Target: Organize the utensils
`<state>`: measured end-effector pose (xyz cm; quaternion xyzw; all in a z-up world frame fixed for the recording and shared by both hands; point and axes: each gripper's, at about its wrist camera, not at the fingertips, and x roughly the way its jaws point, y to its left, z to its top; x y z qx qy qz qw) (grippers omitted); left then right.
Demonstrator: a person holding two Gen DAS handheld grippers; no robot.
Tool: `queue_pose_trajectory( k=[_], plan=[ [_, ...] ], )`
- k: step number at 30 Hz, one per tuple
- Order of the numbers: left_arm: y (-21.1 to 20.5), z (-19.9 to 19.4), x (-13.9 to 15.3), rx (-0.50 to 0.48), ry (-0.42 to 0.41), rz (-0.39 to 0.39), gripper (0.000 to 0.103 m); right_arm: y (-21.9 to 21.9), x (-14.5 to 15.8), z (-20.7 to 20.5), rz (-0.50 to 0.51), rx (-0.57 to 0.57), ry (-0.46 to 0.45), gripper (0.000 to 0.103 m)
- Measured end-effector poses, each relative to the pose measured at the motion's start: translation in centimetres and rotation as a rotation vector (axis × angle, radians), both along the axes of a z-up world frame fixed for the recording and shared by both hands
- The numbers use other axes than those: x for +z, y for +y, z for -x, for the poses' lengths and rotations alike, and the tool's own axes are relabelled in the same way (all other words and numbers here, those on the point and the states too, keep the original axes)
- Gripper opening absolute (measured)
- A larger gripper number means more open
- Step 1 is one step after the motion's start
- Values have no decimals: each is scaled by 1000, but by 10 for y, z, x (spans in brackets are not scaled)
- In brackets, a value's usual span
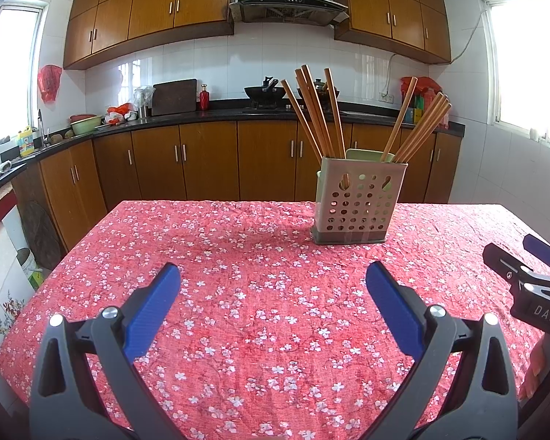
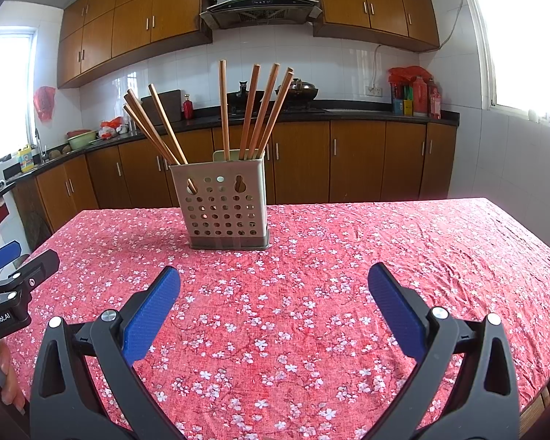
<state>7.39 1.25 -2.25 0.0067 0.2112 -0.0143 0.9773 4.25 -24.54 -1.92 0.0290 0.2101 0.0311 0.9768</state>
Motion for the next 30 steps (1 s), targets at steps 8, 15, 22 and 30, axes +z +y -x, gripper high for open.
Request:
queue_pose_trajectory(
  k=[8, 15, 22, 30],
  plan=[
    [-2, -1, -1, -2, 3, 1, 99, 1, 0, 0, 0, -1, 0, 101],
    [-1, -2, -1, -4, 5, 3, 99, 1, -1, -1, -1, -1, 3, 101],
    [-2, -2, -2, 1, 1, -5, 99, 2, -2, -3, -2, -3, 8, 101],
    [1, -4, -3, 9, 17, 11, 99, 2, -1, -3, -2, -3, 8, 101]
  ],
)
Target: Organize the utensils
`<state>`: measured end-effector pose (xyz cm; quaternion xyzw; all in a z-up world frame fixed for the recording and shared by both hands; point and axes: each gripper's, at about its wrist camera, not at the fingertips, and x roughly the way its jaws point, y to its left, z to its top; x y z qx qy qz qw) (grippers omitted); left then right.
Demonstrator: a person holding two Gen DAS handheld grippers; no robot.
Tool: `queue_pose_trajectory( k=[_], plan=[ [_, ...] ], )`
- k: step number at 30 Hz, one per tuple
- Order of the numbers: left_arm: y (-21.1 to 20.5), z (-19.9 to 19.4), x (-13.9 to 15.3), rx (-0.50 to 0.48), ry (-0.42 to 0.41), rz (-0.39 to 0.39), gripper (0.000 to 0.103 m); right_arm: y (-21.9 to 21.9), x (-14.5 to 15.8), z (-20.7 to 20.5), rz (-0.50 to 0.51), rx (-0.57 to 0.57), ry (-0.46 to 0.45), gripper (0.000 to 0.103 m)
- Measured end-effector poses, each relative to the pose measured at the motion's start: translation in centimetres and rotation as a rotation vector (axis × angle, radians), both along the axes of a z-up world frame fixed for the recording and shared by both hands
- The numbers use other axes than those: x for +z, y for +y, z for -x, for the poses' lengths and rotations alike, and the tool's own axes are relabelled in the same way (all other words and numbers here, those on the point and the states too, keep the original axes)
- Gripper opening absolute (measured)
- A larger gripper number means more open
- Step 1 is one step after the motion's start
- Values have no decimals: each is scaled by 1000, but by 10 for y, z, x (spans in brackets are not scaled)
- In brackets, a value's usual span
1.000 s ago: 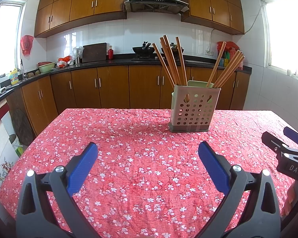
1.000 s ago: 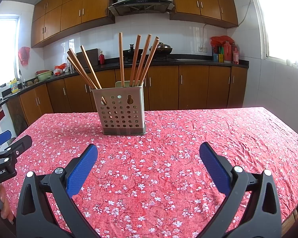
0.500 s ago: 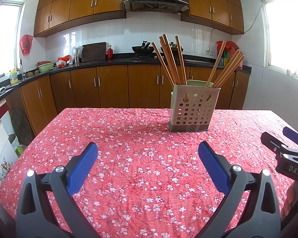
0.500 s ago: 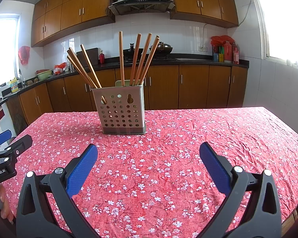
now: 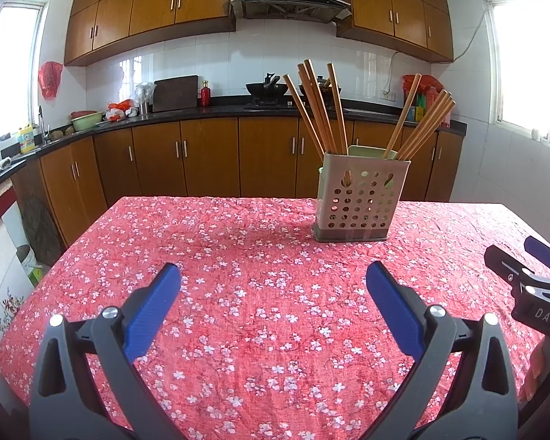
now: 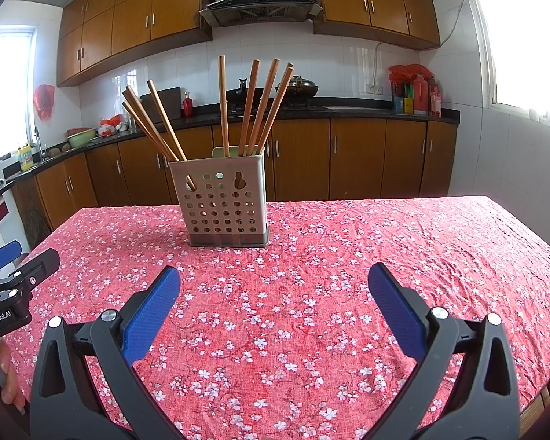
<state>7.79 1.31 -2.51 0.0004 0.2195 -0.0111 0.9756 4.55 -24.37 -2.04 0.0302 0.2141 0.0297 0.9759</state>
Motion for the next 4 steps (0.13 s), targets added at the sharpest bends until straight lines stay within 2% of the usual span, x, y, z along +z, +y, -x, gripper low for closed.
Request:
queue_pose_trajectory(
  k=[4],
  plan=[
    [1, 0, 0, 0, 4, 6, 99, 0, 0, 0, -1, 0, 0, 101]
  ],
)
